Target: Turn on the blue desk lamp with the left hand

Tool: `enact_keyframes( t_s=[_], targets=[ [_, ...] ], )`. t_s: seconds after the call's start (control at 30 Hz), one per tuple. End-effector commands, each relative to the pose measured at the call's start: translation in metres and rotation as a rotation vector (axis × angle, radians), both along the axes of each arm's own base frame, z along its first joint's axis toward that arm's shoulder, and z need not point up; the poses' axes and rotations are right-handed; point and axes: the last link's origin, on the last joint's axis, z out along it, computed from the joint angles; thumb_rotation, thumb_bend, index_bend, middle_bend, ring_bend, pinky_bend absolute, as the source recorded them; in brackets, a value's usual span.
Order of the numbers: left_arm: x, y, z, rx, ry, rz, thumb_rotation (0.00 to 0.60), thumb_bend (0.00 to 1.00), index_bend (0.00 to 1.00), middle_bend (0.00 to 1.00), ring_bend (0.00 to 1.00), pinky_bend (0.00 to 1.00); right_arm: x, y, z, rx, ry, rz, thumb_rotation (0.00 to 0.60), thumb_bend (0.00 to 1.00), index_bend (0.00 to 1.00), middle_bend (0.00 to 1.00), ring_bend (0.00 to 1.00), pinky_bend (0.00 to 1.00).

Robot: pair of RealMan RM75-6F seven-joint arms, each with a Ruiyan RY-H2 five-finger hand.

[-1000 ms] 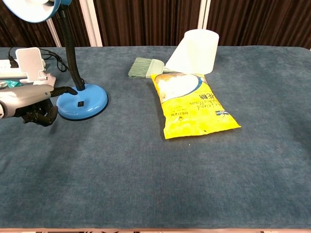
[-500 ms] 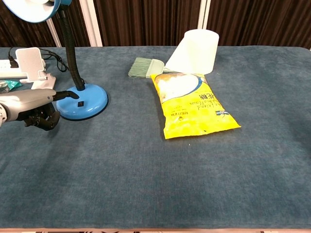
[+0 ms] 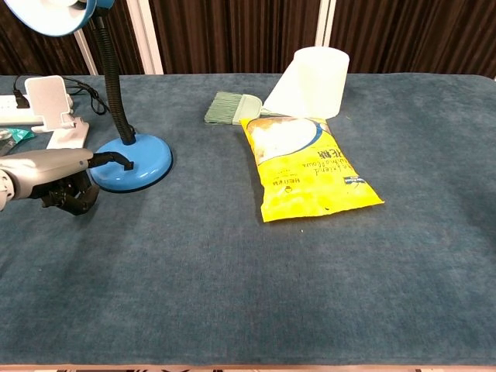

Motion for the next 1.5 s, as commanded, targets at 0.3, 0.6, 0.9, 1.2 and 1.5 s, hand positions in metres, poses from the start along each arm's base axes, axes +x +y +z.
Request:
enact_keyframes(
  t_s=[0.3,0.6,0.9,1.2,1.5],
  targets=[
    [-0.002,-0.003,-0.004,-0.036,0.029,-0.005,0.600,0.71,0.41,0.83,0.81,0.74,0.000,-0.001,-0.001,-0.002,-0.002,-0.001,0.600,0.23,0.06,0.02,0.05,0.01],
    [-0.002,-0.006,-0.003,-0.041,0.062,-0.018,0.600,0.71,0.44,0.84,0.81,0.74,0.001,-0.001,0.000,-0.007,-0.004,0.000,0.600,0.23,0.06,0.02,0.05,0.01],
    [0.016,0.000,0.029,0.161,-0.035,-0.081,0.600,0.67,0.43,0.82,0.80,0.74,0.001,-0.002,-0.002,-0.004,-0.005,-0.003,0.600,0.23,0.06,0.02,0.05,0.01],
    [0.007,-0.019,0.066,0.261,-0.022,-0.145,0.600,0.45,0.32,0.59,0.55,0.59,0.001,-0.002,-0.004,0.004,-0.001,-0.006,0.600,0.23,0.06,0.02,0.05,0.01],
    [-0.044,-0.076,0.119,0.330,0.204,0.036,0.600,0.17,0.14,0.14,0.02,0.13,0.001,-0.002,-0.006,0.009,0.006,-0.006,0.600,0.24,0.06,0.02,0.05,0.01]
  ],
)
